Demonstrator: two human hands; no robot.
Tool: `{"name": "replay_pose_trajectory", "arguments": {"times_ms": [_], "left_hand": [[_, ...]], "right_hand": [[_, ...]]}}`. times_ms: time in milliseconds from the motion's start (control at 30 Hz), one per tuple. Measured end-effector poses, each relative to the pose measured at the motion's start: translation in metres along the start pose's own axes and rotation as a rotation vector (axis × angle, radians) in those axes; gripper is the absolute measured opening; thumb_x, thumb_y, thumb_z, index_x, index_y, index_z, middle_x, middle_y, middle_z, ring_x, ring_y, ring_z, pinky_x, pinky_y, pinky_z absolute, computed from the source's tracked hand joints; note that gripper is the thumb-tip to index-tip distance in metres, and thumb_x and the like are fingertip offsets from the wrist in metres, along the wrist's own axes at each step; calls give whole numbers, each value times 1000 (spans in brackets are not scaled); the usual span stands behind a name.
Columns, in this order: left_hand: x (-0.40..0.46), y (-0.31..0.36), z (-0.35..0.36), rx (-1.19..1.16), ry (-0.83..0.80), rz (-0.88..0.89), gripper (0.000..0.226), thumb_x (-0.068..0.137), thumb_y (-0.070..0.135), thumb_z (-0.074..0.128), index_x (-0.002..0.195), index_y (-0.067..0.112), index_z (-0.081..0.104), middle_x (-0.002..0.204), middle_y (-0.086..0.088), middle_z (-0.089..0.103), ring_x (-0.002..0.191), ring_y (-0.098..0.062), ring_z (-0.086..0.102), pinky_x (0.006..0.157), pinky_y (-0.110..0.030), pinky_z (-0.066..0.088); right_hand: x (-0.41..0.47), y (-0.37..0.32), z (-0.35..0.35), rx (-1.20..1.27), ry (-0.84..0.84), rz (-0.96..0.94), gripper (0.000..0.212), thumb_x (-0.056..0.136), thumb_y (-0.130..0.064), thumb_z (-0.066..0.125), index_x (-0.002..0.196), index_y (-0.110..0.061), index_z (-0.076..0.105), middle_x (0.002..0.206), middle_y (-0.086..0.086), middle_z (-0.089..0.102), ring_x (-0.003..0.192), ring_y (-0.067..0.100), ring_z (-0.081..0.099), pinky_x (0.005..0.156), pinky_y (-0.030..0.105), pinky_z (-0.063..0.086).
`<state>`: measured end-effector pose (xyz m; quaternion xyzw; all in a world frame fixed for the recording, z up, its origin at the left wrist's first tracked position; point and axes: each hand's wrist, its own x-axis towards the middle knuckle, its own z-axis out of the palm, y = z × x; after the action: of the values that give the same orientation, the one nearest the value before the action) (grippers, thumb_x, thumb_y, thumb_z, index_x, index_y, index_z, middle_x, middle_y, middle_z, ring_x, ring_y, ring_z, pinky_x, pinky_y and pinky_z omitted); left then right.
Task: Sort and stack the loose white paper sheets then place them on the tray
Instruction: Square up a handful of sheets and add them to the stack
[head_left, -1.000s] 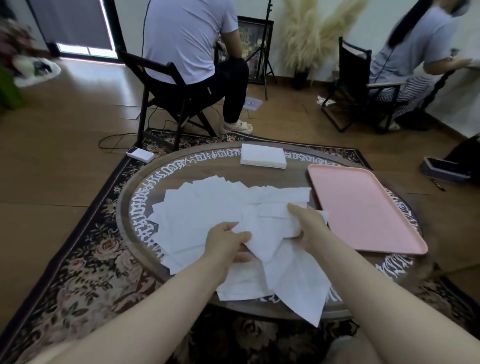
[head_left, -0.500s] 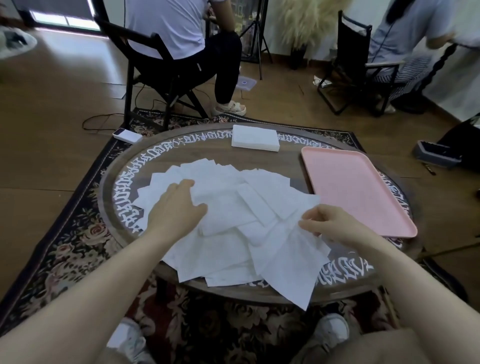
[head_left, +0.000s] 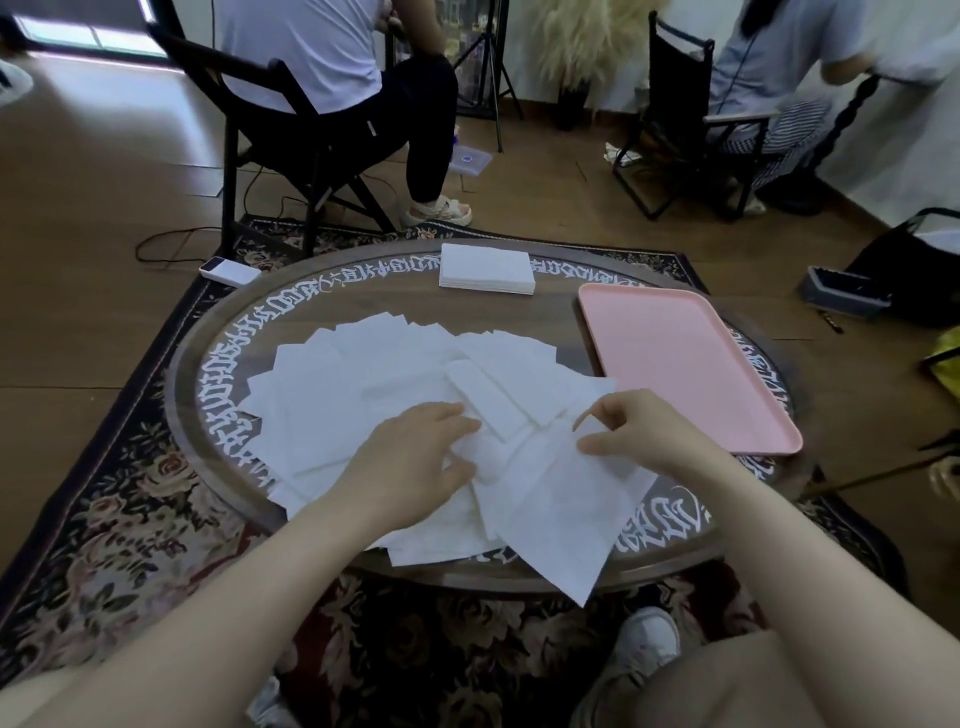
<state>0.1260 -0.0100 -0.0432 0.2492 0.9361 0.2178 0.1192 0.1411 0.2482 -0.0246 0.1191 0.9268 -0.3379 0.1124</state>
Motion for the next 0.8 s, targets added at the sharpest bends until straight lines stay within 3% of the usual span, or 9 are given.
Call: {"name": "replay_pose_trajectory", "arguments": {"times_ms": [133, 200, 300, 400, 500, 567, 633, 700, 800], "left_hand": [[0, 7, 0, -34, 23, 16, 47, 99, 38, 51, 145, 32, 44, 157, 11, 32, 146, -8, 23, 117, -30, 21], [1, 11, 1, -72, 29, 22, 45, 99, 39, 51, 143, 33, 46, 154, 12, 36, 143, -8, 28, 115, -29, 24], [4, 18, 0, -229, 87, 68, 48, 95, 47, 55, 141, 34, 49, 147, 17, 44, 134, 0, 38, 108, -21, 30], [6, 31, -6, -705, -2, 59, 54, 82, 49, 73, 131, 38, 56, 133, 18, 59, 121, 7, 51, 99, -14, 39], [10, 38, -9, -874, -72, 39, 22, 78, 36, 76, 98, 25, 72, 91, 10, 74, 85, -5, 69, 73, -22, 52], [16, 36, -10, -776, 68, -23, 19, 87, 25, 70, 80, 8, 69, 72, 3, 65, 67, -14, 61, 65, -31, 45], [21, 28, -19, -796, 276, -162, 23, 93, 16, 64, 76, 0, 65, 72, -7, 59, 68, -18, 53, 65, -32, 40], [24, 14, -35, -913, 507, -311, 20, 95, 13, 59, 79, 3, 64, 78, -10, 62, 76, -20, 55, 68, -34, 43], [22, -8, -56, -1175, 688, -521, 21, 97, 13, 52, 79, 13, 60, 89, -8, 66, 85, -25, 62, 78, -41, 52]], "right_hand": [[-6, -3, -8, -2, 16, -68, 27, 83, -16, 74, 84, 10, 64, 70, 6, 51, 67, 15, 45, 63, 30, 33], [-10, -8, -13, 50, 57, -138, 20, 86, -15, 72, 84, 4, 68, 67, 10, 56, 66, 14, 48, 61, 28, 34], [-15, -20, -19, 240, 82, -244, 10, 92, -14, 67, 84, -9, 71, 83, 24, 66, 70, 21, 53, 67, 35, 39], [-21, -35, -17, 413, -35, -392, 10, 92, -7, 65, 84, -9, 71, 69, 1, 69, 64, 7, 61, 59, 19, 46], [-17, -47, -6, 499, -88, -471, 14, 91, -6, 65, 82, -13, 73, 73, -3, 72, 65, 4, 64, 57, 15, 48], [-9, -49, 1, 603, -3, -471, 20, 91, -5, 66, 80, -20, 72, 71, -6, 71, 65, 3, 63, 58, 15, 48], [4, -43, 6, 580, 173, -419, 20, 91, -7, 66, 86, -25, 71, 75, -10, 71, 71, 2, 62, 65, 16, 46], [16, -32, 11, 394, 248, -330, 17, 90, -16, 70, 106, -24, 67, 95, -9, 69, 91, 3, 62, 80, 20, 43], [23, -17, 21, 82, 37, -193, 80, 79, -41, 79, 146, -27, 38, 145, -3, 45, 137, 14, 38, 110, 33, 32]]}}
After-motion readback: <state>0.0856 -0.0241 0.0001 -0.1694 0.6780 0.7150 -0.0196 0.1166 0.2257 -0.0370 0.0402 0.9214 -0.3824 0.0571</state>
